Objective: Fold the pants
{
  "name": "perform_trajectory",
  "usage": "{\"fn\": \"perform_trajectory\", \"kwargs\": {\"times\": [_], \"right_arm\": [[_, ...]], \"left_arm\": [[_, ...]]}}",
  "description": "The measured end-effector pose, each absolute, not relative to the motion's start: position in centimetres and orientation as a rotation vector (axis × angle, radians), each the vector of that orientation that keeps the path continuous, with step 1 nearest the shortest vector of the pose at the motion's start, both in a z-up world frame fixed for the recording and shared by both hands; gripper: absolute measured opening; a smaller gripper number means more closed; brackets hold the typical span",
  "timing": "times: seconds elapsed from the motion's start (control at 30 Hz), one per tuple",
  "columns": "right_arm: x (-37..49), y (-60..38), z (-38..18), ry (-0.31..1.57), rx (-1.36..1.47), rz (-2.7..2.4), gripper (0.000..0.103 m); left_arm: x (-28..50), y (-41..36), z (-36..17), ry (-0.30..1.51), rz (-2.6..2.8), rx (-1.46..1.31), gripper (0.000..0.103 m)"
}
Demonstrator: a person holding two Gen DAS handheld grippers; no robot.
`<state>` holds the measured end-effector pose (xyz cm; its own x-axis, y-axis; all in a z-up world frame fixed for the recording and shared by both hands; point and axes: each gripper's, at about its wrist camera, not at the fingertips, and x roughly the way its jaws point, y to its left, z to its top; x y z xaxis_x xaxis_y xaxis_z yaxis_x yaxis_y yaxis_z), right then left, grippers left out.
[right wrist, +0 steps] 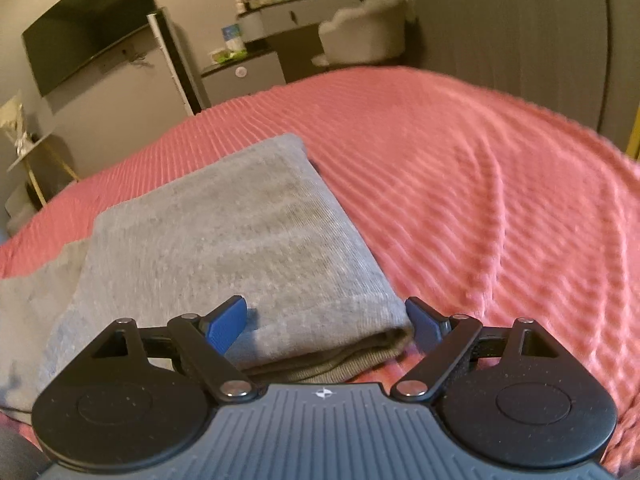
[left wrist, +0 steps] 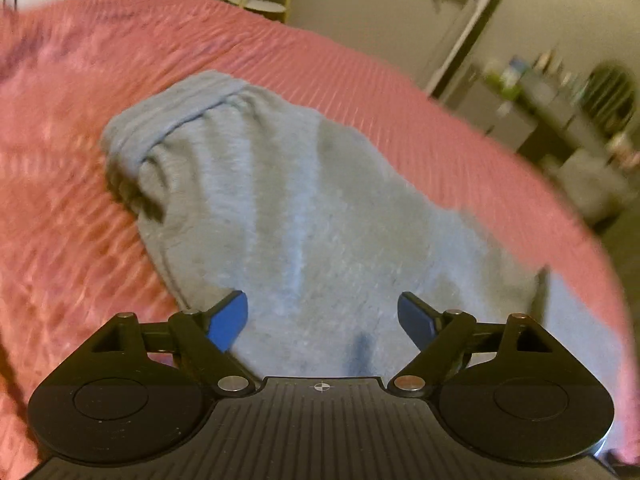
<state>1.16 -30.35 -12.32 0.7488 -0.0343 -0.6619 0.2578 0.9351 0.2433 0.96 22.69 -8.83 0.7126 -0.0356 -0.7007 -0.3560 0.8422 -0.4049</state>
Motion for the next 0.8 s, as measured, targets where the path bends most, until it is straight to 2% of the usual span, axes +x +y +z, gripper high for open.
{"fn": "perform_trajectory", "kwargs": {"times": [0.07, 0.17, 0.37, 0.47, 0.53, 0.8], "right_arm": [[0.9, -29.8, -11.6, 0.660, 0.311, -0.164, 0.086], [0.9, -29.0, -10.7, 0.602, 0.285, -0.186, 0.086], [2.2, -25.2, -10.5, 0.541, 0.060, -0.149, 0.086], [3.1, -22.4, -11.7, 0.616, -0.037, -0.026, 0.086], [3.2, -21.3, -12.4, 0.681, -0.009, 0.092, 0.086], [2.1, -21.4, -13.9, 0.644, 0.001, 0.171, 0.086]], "left_arm": [[-0.7, 24.6, -8.9, 0.709, 0.136, -0.658, 0.087], [-2.6, 25.9, -8.8, 0.630, 0.126, -0.716, 0.097], [-3.1, 27.7, -10.0, 0.623, 0.152, -0.726, 0.097], [-3.3, 28.7, -10.8, 0.624, 0.137, -0.784, 0.097], [-3.0, 29.7, -11.6, 0.630, 0.111, -0.834, 0.097], [-1.5, 33.0, -14.3, 0.620, 0.057, -0.980, 0.097]]}}
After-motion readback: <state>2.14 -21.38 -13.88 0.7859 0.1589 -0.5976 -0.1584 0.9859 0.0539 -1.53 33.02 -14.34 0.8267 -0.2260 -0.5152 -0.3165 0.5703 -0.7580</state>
